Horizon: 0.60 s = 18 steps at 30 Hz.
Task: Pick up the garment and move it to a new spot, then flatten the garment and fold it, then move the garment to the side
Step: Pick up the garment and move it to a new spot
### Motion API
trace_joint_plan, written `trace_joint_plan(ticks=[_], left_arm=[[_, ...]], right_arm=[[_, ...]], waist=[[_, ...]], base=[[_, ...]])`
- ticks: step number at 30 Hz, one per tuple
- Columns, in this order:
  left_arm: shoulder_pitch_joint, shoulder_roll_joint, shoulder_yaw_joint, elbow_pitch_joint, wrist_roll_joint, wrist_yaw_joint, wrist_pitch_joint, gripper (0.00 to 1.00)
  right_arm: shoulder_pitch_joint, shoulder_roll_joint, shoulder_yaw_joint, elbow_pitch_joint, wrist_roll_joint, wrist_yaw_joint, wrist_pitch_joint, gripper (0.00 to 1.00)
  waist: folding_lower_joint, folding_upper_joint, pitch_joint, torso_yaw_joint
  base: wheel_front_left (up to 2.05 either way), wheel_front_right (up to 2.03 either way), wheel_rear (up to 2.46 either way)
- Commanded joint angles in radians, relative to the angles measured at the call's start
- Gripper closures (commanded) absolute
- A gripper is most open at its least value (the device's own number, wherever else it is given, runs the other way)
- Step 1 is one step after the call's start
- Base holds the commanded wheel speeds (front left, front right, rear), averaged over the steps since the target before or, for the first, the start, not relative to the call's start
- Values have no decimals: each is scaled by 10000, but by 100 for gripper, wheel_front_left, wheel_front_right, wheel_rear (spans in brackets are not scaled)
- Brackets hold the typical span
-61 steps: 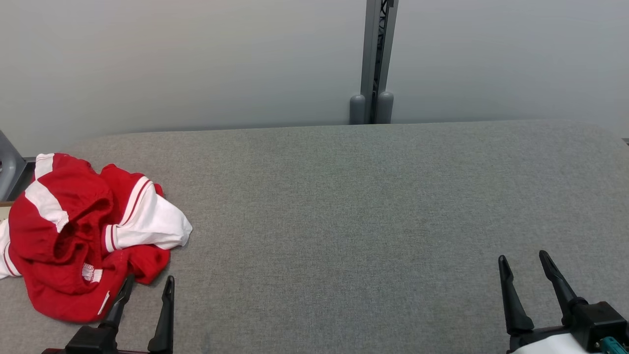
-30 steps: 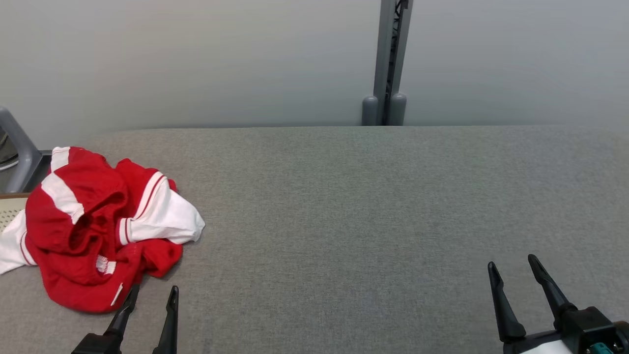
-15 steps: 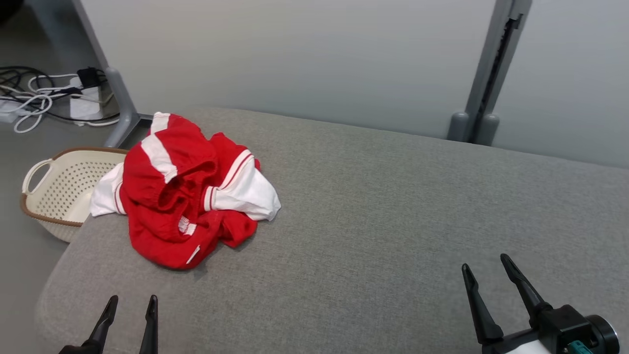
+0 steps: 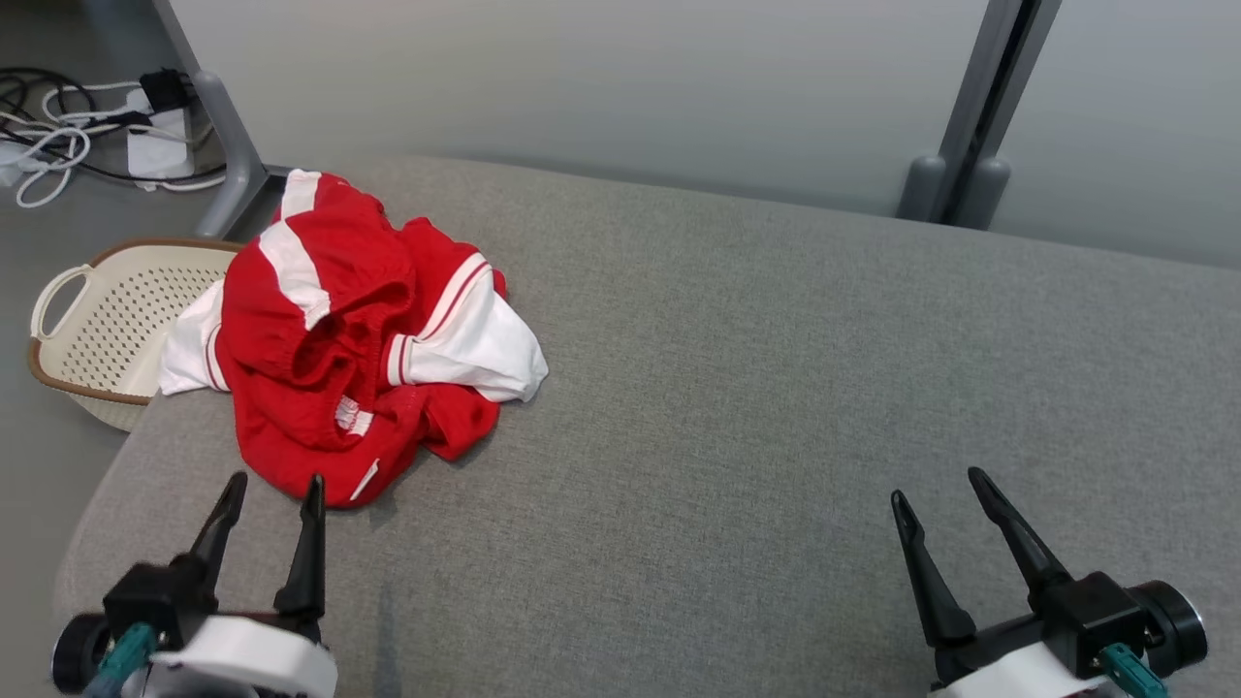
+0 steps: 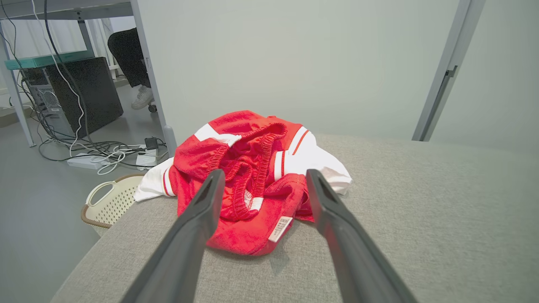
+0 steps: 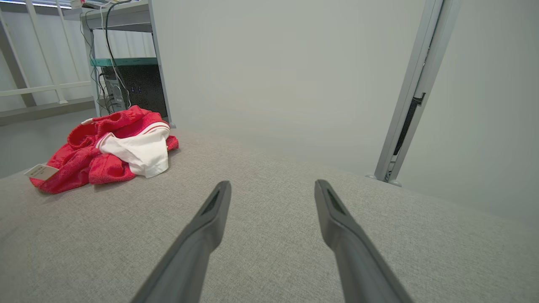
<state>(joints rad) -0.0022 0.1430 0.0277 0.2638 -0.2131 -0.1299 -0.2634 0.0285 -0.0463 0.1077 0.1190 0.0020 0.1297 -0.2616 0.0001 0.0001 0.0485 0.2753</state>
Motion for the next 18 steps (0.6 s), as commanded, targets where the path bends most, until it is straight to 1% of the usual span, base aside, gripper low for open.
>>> trace_joint_plan(ticks=[1, 3, 6, 11, 15, 18], left_arm=[[-510, 134, -116, 256, -21, -13, -21, 0], [-1491, 262, -352, 856, -73, -13, 44, 0], [-3006, 321, -624, 1695, -45, -11, 553, 0], [-5252, 526, -716, 2897, 7, 66, 1304, 0], [-6451, 943, -593, 3850, 185, 394, 1668, 0], [-6986, 1346, -557, 4631, 351, 652, 2020, 0]], right_arm=[[-174, -72, -10, 2, -49, 19, -53, 0], [-426, -72, 22, -11, -141, 19, -53, 0], [-803, -75, 83, -27, -229, 19, -53, 0], [-1435, -78, 295, -35, -189, 19, -53, 0], [-1726, -72, 408, -15, -13, 19, -53, 0], [-1874, -74, 428, 12, 53, 19, -53, 0]], waist=[[-1, -1, 522, -237], [-1, -1, 943, -389], [-1, -1, 1585, -629], [-1, -1, 2553, -1194], [-1, -1, 3004, -1670], [-1, -1, 3196, -1971]], base=[[0, 0, 0], [0, 0, 0], [0, 0, 0], [0, 0, 0], [0, 0, 0], [0, 0, 0]])
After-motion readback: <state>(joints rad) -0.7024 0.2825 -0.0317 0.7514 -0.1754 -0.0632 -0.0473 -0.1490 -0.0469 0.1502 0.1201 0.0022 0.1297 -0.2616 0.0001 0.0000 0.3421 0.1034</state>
